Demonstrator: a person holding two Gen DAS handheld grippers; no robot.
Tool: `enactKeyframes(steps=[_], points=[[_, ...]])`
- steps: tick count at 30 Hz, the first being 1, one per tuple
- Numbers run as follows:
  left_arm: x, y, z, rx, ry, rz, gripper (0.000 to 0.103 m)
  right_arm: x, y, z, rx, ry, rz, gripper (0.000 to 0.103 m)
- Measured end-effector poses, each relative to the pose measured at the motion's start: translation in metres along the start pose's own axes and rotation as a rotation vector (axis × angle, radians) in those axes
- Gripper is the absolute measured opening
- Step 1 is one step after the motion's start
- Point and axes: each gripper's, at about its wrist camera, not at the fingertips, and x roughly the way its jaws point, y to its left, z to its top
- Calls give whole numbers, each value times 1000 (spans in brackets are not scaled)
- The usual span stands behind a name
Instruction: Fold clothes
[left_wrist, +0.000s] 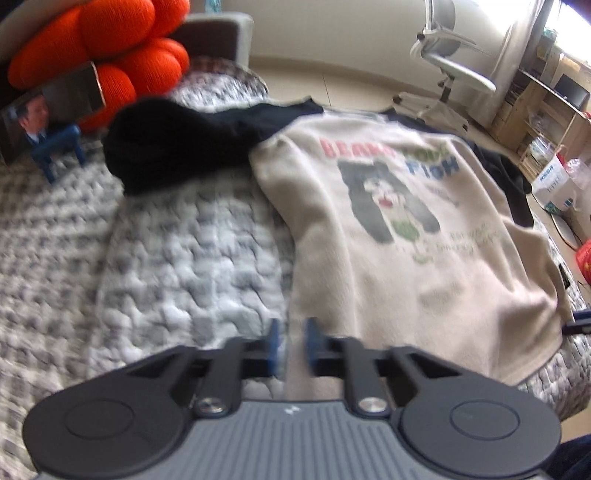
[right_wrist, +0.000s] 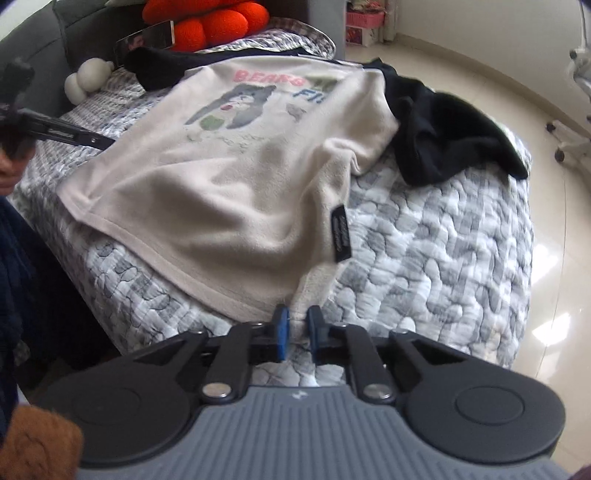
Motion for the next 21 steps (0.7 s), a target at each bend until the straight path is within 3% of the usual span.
enactKeyframes(steps=[3,7,9,13,18,21], points=[[-5,1,0,-7,-29,-33,1,-22,4,7,-6,-78,30,11],[-19,13,6,-55,-83,-76,1,-92,4,14,30,-348,170,11],[-18,13,6,-56,-76,-75,1,-116,-1,12,40,-436,215,11],[-14,13,8,-58,-56,-71,1,-107,-3,9,22,-351,160,11],[-10,13,9,-59,-34,-65,2,-37,16,-3,-88,19,-32,11],[-8,13,8,-55,-27,-58,2,-32,16,-8,-99,48,-37,11]])
